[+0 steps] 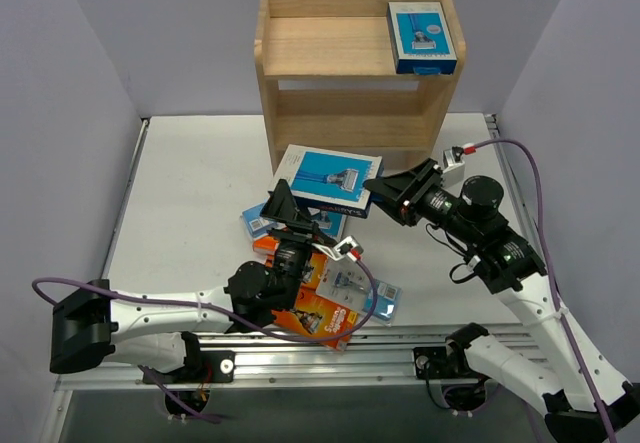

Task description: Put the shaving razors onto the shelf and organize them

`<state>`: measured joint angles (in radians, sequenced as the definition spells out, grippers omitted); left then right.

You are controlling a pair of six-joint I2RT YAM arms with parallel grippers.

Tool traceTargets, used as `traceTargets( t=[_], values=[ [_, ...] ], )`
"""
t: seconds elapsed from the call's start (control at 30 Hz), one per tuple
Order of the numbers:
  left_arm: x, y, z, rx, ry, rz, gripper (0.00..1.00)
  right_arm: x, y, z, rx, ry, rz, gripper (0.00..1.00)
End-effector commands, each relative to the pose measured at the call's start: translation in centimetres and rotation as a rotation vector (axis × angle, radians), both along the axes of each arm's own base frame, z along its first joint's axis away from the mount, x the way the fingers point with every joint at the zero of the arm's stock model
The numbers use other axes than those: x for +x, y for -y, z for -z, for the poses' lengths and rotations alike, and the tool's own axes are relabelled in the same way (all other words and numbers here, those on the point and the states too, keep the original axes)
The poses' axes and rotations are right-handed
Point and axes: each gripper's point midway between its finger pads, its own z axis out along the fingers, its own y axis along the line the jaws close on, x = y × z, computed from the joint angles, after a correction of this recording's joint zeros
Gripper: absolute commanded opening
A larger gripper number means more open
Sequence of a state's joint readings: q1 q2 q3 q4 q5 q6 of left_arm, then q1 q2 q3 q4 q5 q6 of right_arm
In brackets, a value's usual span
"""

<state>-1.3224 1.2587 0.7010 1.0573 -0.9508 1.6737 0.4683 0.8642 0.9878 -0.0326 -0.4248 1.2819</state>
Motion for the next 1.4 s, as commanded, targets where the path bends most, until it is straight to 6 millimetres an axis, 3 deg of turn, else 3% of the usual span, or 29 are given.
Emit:
traceTargets(
  t=[0.0, 0.2, 0.3, 0.37, 0.4, 0.43, 0.6, 0.8, 1.07, 1.37],
  values=[
    [-0.3, -1.6, -0.2, -0.088, -0.04, -0.001, 0.82, 0.4, 1.3, -3.9, 0.14, 0.089, 0.103, 0.0],
    [-1.6, -3.2, -0.3, -0.164, -0.082, 0.039, 0.88, 0.5, 3.1, -5.5, 0.202, 0.121, 0.206, 0.0],
    [-1.8, -5.3, -1.6, -0.347, -0.129, 0.041, 0.89, 0.6, 3.6, -6.7, 0.217, 0.15, 0.227, 0.0],
    [-2.1, -6.6, -1.7, -0.398, -0.173, 0.053, 0.89, 0.4, 3.6, -8.4, 0.236, 0.186, 0.223, 0.0],
    [-2.2, -6.5, -0.7, -0.424, -0.229, 0.077, 0.89, 0.3, 3.7, -9.0, 0.239, 0.199, 0.223, 0.0],
    [-2.5, -7.5, -1.4, -0.486, -0.238, 0.096, 0.89, 0.2, 3.7, -10.4, 0.25, 0.226, 0.22, 0.0],
    [-2.8, -9.6, -1.7, -0.617, -0.248, 0.108, 0.89, -0.1, 3.6, -14.7, 0.269, 0.317, 0.206, 0.0],
    [-2.5, -9.9, -0.8, -0.616, -0.236, 0.068, 0.9, 0.4, 3.9, -19.0, 0.303, 0.386, 0.235, 0.0],
    [-2.1, -10.2, -0.3, -0.641, -0.239, 0.053, 0.91, 4.4, 5.7, -20.0, 0.375, 0.381, 0.441, 0.0],
    [-2.1, -10.2, 0.0, -0.668, -0.241, 0.062, 0.93, 7.1, 4.2, -20.9, 0.404, 0.384, 0.63, 0.0]
  ],
)
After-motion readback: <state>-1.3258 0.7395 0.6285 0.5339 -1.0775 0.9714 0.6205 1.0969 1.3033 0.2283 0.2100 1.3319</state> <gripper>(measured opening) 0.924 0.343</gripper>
